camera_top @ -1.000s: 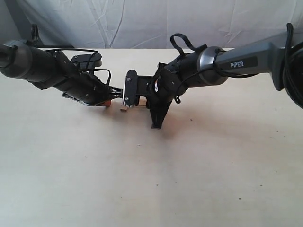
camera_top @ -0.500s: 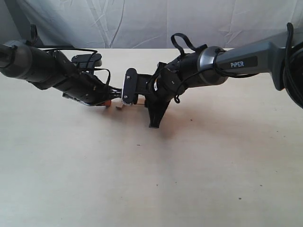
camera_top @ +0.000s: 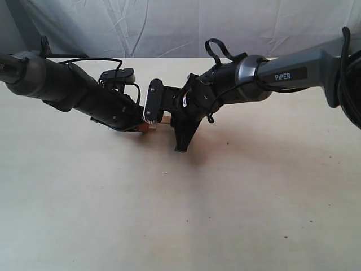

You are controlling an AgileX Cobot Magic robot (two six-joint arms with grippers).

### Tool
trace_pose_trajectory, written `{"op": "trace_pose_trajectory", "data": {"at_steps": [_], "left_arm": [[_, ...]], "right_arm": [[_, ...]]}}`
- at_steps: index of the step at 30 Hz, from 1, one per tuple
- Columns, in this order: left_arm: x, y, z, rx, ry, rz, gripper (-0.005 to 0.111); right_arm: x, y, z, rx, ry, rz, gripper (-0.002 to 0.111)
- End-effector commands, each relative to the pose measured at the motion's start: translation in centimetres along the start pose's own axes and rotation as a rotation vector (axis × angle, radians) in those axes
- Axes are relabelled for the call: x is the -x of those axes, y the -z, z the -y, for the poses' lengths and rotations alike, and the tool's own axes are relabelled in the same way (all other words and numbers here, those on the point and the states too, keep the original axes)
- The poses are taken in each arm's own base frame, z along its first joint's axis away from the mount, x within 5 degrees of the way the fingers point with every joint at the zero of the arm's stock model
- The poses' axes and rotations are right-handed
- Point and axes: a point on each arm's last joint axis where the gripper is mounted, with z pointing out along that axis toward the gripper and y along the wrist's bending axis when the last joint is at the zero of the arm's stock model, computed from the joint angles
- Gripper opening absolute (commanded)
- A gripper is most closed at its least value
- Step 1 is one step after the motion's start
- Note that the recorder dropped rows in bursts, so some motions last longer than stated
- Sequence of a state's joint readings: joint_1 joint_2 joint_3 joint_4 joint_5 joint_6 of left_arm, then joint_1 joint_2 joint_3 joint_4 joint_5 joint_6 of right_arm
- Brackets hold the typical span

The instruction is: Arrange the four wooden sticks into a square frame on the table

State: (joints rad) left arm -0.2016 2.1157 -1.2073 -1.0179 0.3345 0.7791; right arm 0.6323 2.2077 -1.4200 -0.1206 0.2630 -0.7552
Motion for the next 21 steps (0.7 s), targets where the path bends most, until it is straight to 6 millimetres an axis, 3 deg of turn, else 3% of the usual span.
{"op": "trace_pose_trajectory", "data": {"at_steps": [1,5,10,13,17,21], "left_arm": [[-0.3,-0.3,0.0,0.0,-0.013,-0.012,0.0],[-0.1,-0.1,-0.6,0.015,-0.023,-0.009,0.0],[0.2,0.3,-2.2,0.034,-0.012,-0.006,0.0],[0.3,0.5,-2.8,0.041,-0.004,-0.005,0.0],[0.3,0.6,-3.0,0.044,-0.005,-0.005,0.0],[0.6,1.2,-2.7,0.041,-0.022,0.006,0.0]], "right_arm": [[0.2,0.4,0.4,-0.013,-0.001,0.011,0.0],[0.2,0.4,0.3,-0.01,-0.018,0.014,0.006],[0.2,0.4,0.3,-0.01,-0.018,0.014,0.039],[0.2,0.4,0.3,-0.011,-0.018,0.016,0.051],[0.3,0.7,0.5,-0.016,-0.019,0.02,0.059],[1.0,2.4,1.2,-0.023,-0.081,0.049,0.059]]}}
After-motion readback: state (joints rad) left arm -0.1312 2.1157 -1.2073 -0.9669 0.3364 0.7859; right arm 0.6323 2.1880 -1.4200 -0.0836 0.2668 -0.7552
